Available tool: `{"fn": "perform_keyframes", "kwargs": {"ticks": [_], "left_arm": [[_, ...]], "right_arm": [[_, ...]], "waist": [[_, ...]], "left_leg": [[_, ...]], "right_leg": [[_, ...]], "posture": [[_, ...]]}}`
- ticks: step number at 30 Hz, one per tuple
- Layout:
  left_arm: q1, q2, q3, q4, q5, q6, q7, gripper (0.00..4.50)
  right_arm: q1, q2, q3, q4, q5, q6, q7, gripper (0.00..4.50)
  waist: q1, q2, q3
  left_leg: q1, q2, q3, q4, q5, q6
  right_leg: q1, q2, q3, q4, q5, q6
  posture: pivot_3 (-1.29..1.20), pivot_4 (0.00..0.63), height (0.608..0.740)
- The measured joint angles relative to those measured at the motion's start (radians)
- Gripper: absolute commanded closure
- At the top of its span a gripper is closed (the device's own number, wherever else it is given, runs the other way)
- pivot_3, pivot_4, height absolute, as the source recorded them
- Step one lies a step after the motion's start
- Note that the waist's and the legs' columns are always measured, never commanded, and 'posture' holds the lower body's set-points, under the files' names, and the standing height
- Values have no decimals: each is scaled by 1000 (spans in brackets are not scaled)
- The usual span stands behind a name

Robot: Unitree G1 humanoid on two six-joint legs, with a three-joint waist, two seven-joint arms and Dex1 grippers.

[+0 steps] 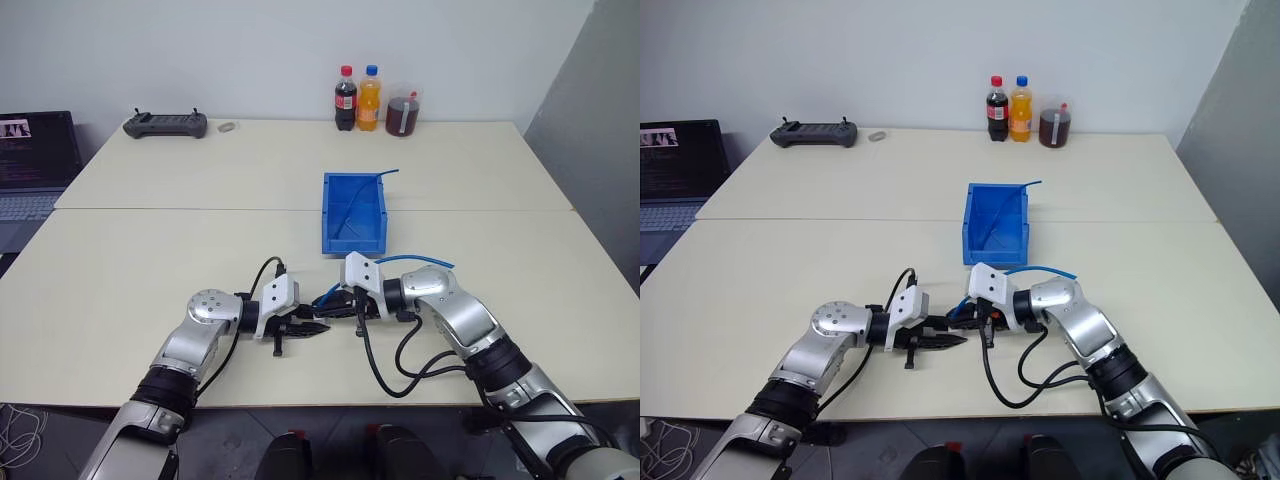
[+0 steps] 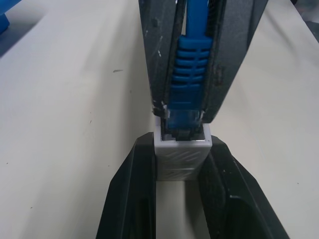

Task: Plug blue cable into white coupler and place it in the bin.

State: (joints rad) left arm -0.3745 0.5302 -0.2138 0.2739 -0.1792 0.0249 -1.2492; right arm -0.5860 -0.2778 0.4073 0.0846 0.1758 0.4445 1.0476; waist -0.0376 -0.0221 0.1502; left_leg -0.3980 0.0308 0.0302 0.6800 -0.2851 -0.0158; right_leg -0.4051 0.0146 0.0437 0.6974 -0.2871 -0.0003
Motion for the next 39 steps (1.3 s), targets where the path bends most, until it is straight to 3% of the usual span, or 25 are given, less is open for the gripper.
{"fn": "perform_keyframes", "kwargs": {"ticks": [3, 5, 15, 19, 26, 36, 37, 39], "left_arm": [[42, -2, 23, -91, -14, 69, 54, 3699], [71, -18, 55, -182, -51, 153, 114, 2995], [164, -31, 139, -492, -195, 405, 277, 829], [178, -22, 202, -584, -247, 474, 345, 67], [197, -91, 257, -672, -271, 569, 541, 67], [135, -295, 189, -734, -235, 619, 828, 67], [136, -311, 176, -733, -215, 617, 860, 0], [136, -322, 175, -730, -196, 615, 892, 0]], "right_arm": [[6, 17, -50, -45, 62, 142, -33, 4388], [2, 23, -100, -92, 110, 228, -65, 4388], [-28, 20, -186, -170, 203, 410, -164, 4388], [-133, 48, -263, -132, 268, 492, -210, 4388], [-308, 38, -349, 109, 298, 513, -221, 4388], [-685, 49, -470, 906, 197, 265, -363, 4388], [-722, 50, -491, 990, 189, 222, -377, 3689], [-740, 49, -506, 1034, 182, 191, -382, 3309]], "waist": [[3, 0, 2], [6, 0, 2], [6, -1, 3], [4, -1, 4], [8, -1, 4], [6, -1, 4], [6, -1, 4], [5, -1, 4]], "left_leg": [[-2, 0, -1, 0, 0, 0], [-3, -1, -2, 0, 0, 0], [-2, -1, -2, 0, 0, 0], [-2, -1, -2, 0, 0, 0], [-2, -2, -1, -1, 0, 0], [-3, -2, 1, -3, 0, 0], [-3, -2, 2, -3, 0, -1], [-3, -1, 2, -3, 0, -1]], "right_leg": [[-1, -1, -1, 0, 0, 0], [-1, -2, -1, 0, 0, 0], [-1, -2, -2, 0, 0, 0], [-1, -1, -1, 0, 0, 0], [-1, -2, -1, -1, 0, 0], [-1, -2, 1, -4, 0, 0], [-1, -2, 2, -4, 0, 0], [-1, -2, 2, -5, 0, 0]], "posture": [[0, 150, 740], [0, 150, 740], [0, 150, 740], [0, 150, 740], [0, 150, 740], [0, 150, 740], [0, 150, 740], [0, 150, 740]]}}
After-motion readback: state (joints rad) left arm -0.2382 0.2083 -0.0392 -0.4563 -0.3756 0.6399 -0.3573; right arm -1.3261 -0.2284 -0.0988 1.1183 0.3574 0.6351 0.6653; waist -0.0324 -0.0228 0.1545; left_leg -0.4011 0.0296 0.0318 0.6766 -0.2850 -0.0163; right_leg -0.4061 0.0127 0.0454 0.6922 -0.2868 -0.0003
